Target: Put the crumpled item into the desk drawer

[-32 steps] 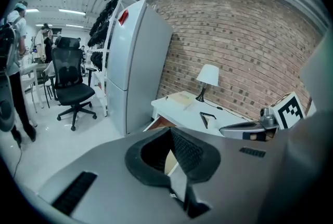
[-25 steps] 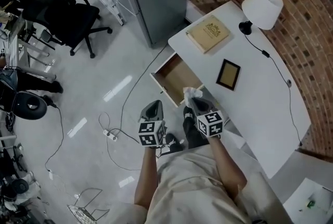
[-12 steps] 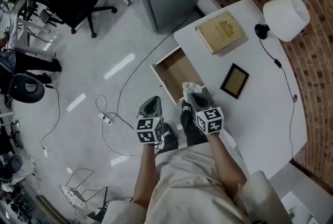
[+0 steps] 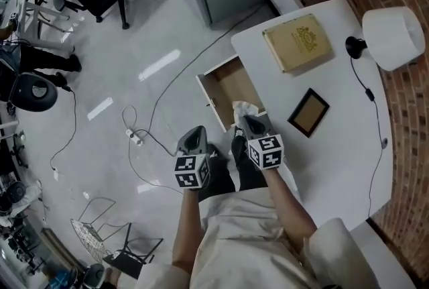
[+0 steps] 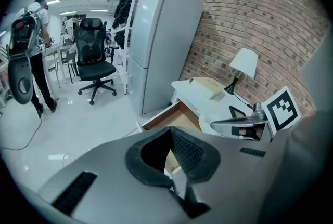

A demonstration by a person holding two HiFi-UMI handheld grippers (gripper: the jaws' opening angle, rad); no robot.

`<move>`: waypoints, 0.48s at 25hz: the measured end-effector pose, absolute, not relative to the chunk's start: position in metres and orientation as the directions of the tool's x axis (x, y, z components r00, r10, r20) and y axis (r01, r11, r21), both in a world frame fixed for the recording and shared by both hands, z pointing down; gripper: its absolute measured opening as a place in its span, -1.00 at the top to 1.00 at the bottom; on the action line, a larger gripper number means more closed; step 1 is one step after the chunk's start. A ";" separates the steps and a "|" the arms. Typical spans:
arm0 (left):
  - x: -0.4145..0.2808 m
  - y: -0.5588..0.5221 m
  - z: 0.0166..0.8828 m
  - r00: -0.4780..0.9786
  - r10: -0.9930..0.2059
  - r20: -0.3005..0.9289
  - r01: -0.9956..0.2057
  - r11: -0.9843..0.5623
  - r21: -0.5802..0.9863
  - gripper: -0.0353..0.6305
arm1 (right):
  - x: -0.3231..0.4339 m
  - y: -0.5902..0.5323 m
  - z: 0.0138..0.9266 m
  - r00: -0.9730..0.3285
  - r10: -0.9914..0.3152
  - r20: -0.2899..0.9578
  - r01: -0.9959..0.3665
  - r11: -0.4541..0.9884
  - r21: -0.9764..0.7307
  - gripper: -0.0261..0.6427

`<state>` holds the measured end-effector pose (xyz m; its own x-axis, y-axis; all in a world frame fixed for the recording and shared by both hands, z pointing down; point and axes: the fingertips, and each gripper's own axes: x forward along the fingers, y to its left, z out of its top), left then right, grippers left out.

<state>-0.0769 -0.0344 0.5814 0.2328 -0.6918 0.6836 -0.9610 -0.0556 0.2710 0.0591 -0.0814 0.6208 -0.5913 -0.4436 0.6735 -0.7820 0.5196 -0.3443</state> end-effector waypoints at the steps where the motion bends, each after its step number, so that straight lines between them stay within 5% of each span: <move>1: -0.077 -0.035 0.584 0.232 -0.691 0.685 -0.961 -0.052 0.273 0.85 | 0.057 -0.083 0.624 -0.590 -0.442 0.675 -0.781 0.524 -0.340 0.84; 12: -0.078 -0.041 0.610 0.300 -0.673 0.676 -0.941 -0.090 0.327 0.85 | 0.038 -0.096 0.661 -0.546 -0.468 0.695 -0.814 0.494 -0.307 0.84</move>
